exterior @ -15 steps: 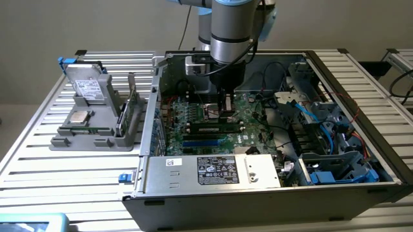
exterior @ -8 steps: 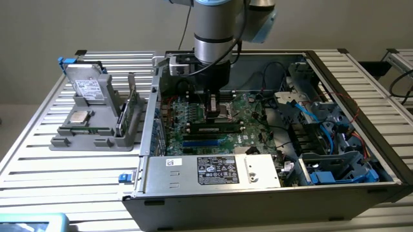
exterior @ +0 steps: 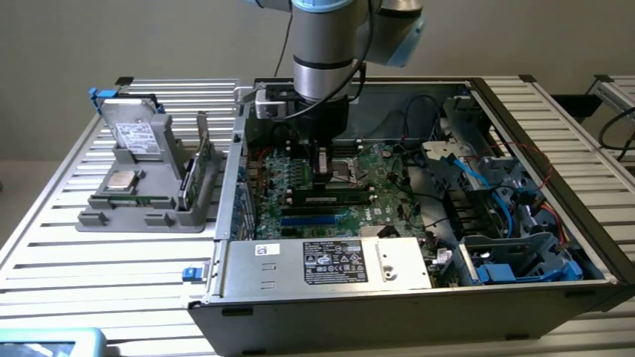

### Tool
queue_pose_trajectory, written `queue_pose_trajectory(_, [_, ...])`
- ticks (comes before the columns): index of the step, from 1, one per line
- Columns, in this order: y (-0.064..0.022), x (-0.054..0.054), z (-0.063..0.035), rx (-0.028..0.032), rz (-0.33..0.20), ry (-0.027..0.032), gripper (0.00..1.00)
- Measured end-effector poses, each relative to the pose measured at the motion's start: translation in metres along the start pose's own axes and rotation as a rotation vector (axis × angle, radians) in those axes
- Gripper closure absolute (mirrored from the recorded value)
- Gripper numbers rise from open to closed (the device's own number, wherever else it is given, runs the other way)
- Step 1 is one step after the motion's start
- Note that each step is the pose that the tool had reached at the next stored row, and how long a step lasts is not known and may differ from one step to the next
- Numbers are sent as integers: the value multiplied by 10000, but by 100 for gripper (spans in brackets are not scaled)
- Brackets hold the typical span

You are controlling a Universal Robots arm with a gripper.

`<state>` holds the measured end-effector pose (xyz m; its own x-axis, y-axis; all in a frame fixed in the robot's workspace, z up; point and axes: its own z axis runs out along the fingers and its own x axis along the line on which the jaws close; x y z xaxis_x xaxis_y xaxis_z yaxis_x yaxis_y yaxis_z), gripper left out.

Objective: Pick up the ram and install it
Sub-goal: 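Press down the ram until it locks into place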

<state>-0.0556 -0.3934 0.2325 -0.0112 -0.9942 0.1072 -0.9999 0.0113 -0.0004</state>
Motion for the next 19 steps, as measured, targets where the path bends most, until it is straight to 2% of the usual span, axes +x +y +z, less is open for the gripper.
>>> queue_pose_trajectory(15, [34, -25, 88, -3, 1, 3, 89])
queue_pose_trajectory(17, [34, -26, 88, -1, 1, 0, 89])
queue_pose_trajectory(19, [29, -23, 43, 6, 4, -18, 89])
